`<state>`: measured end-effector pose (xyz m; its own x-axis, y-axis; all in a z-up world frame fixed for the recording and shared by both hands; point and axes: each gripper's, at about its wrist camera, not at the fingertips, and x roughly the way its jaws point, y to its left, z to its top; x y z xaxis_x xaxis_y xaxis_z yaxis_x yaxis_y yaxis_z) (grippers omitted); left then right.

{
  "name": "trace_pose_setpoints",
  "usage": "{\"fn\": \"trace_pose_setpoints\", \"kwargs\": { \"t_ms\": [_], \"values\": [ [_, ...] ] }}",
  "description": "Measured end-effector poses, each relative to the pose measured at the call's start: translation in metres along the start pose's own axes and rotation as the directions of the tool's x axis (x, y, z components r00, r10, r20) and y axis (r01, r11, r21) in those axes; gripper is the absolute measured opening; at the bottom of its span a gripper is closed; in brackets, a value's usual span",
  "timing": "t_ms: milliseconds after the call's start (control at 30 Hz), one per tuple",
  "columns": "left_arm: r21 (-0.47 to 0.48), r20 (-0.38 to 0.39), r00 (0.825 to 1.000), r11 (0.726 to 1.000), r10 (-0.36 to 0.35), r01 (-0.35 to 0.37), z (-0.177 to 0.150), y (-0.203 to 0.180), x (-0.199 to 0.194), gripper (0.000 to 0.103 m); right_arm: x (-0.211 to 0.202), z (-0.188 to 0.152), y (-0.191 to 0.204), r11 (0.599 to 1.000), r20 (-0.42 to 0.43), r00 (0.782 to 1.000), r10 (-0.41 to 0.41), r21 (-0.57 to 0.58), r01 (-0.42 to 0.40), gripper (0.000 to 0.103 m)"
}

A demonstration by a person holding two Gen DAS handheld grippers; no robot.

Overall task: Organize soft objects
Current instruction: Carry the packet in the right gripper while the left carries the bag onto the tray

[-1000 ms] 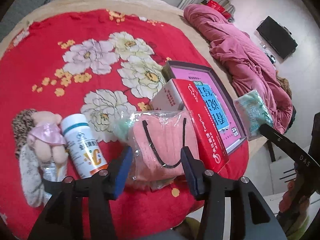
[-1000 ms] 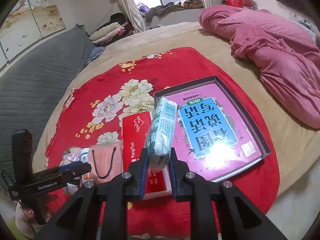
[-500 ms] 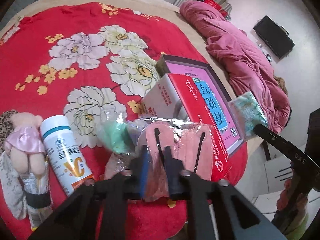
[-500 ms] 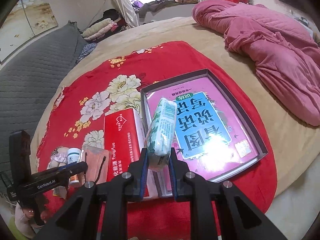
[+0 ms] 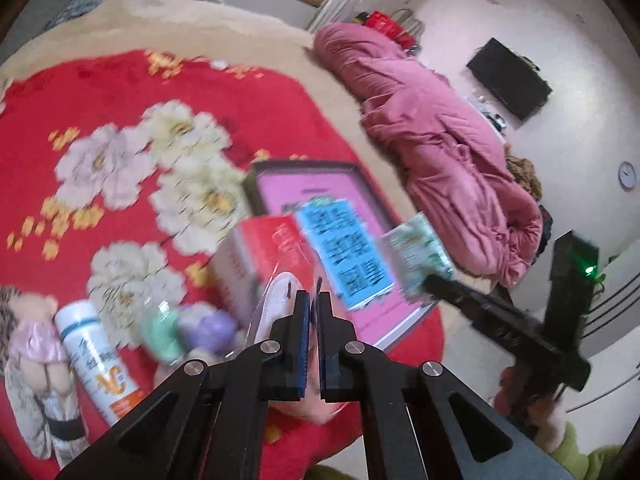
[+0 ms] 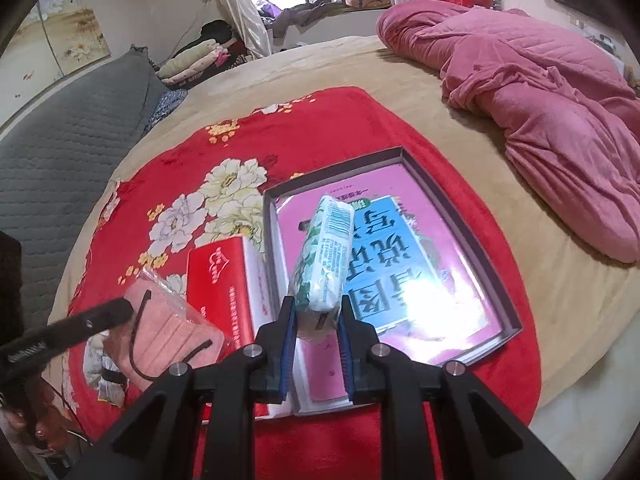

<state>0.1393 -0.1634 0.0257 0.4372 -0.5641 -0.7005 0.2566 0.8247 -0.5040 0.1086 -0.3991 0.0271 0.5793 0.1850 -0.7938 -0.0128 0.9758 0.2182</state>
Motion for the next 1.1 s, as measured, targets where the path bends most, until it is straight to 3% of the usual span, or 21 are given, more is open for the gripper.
{"fn": "trace_pose_setpoints", "kwargs": {
  "t_ms": [367,633,833,1033,1100],
  "values": [
    [0.089,-0.028,0.999,0.995,-0.042,0.044,0.03,-0.071,0.048,0.003,-0.01,0.012,-0.051,0.999,0.014,0.999,-0.032,0.036,0.032,0.02],
    [0.177,-0.063,0.997,0.983,0.049,-0.037,0.024,-0.108,0.1,0.003,0.002,0.006,-0.076,0.999,-0.031,0.999,-0.031,0.037,0.032,0.02],
    [0.184,-0.076,0.992,0.98,0.097,-0.082,0.014,-0.116,0.127,0.003,0.02,-0.001,-0.09,0.999,-0.076,0.997,0.017,0.044,-0.014,0.02],
    [0.185,-0.129,0.982,0.976,0.138,-0.113,0.004,-0.112,0.152,0.003,0.043,-0.011,-0.105,0.998,-0.127,0.992,0.011,0.068,-0.003,0.02],
    [0.192,-0.136,0.979,0.974,0.149,-0.122,-0.001,-0.111,0.157,0.003,0.051,-0.015,-0.111,0.995,-0.139,0.989,0.052,0.092,-0.039,0.02]
  ]
}}
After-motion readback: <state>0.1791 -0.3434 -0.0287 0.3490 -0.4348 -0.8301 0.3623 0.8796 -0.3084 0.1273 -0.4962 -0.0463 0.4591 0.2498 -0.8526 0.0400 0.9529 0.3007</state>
